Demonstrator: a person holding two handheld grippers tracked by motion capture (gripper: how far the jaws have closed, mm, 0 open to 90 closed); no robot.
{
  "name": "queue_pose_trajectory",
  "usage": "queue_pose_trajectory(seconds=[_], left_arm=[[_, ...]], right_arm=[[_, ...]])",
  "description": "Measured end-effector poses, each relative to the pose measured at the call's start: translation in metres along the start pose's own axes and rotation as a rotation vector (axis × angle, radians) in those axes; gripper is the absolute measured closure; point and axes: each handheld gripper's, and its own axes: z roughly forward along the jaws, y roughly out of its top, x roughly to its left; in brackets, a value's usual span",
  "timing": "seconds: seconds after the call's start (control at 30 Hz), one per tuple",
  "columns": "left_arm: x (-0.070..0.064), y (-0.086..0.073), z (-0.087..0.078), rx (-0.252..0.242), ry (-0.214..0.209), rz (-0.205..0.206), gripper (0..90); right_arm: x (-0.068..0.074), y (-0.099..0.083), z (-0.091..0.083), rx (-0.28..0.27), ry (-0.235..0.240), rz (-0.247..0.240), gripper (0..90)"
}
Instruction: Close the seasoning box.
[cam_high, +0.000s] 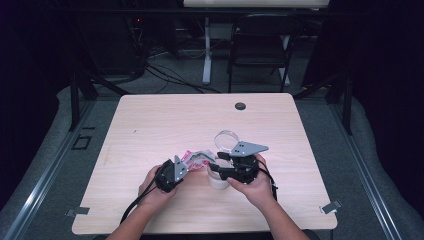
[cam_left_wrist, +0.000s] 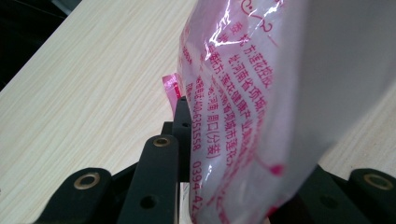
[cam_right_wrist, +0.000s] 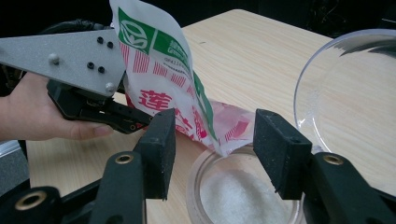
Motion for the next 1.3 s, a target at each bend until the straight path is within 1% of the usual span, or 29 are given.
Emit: queue_pose_trajectory(seconds=[0.2,0.23,0.27,0.37,0.47,0.6,0.63,0.67,0.7,0.73,0.9,1.0,1.07,1.13,1.2,1.3], left_arm=[[0.01,-0.003,-0.002,-0.007,0.008,-0.046,75.0],[0.011,-0.004,-0.003,-0.01,0.008,-0.061,75.0],[0.014,-0.004,-0.004,-0.009,0.004,-0.069,75.1],[0.02,-0.006,-0.006,-0.024,0.021,-0.098,75.6],[0.027,-0.008,-0.01,-0.025,0.029,-0.128,76.0],[0.039,-0.014,-0.015,-0.028,0.061,-0.175,76.1],[0.042,-0.016,-0.016,-0.035,0.068,-0.195,76.1],[0.045,-0.018,-0.018,-0.031,0.074,-0.207,76.1],[0.048,-0.02,-0.018,-0.035,0.088,-0.217,76.0],[0.052,-0.022,-0.02,-0.027,0.095,-0.222,76.1],[0.067,-0.035,-0.023,-0.012,0.152,-0.295,76.1],[0.075,-0.041,-0.023,0.012,0.197,-0.318,76.2],[0.08,-0.046,-0.024,0.032,0.23,-0.324,76.3],[0.085,-0.051,-0.025,0.048,0.254,-0.336,76.2],[0.091,-0.056,-0.026,0.067,0.266,-0.36,76.3],[0.099,-0.064,-0.026,0.079,0.272,-0.401,76.2]], right_arm=[[-0.003,0.001,-0.004,-0.013,0.0,0.013,49.1],[-0.004,0.001,-0.004,-0.017,0.001,0.017,49.1],[-0.004,0.002,-0.005,-0.017,0.002,0.015,49.2],[-0.005,0.002,-0.005,-0.009,0.006,0.011,49.9],[-0.004,0.002,-0.005,-0.003,0.006,0.004,50.3],[-0.005,0.002,-0.006,-0.005,0.003,0.003,50.3],[-0.006,0.003,-0.006,-0.005,0.003,0.003,50.3],[-0.006,0.003,-0.006,-0.007,0.001,0.006,50.3],[-0.007,0.003,-0.007,-0.004,0.0,0.007,50.3],[-0.007,0.003,-0.007,-0.007,-0.002,0.008,50.3],[-0.008,0.003,-0.006,-0.009,0.0,0.009,50.2],[-0.008,0.003,-0.006,-0.006,0.003,0.007,50.1],[-0.008,0.003,-0.005,-0.004,0.003,0.008,50.2],[-0.009,0.003,-0.005,-0.003,0.003,0.007,50.2],[-0.009,0.003,-0.004,-0.004,0.003,0.009,50.2],[-0.009,0.003,-0.004,-0.004,0.003,0.009,50.2]])
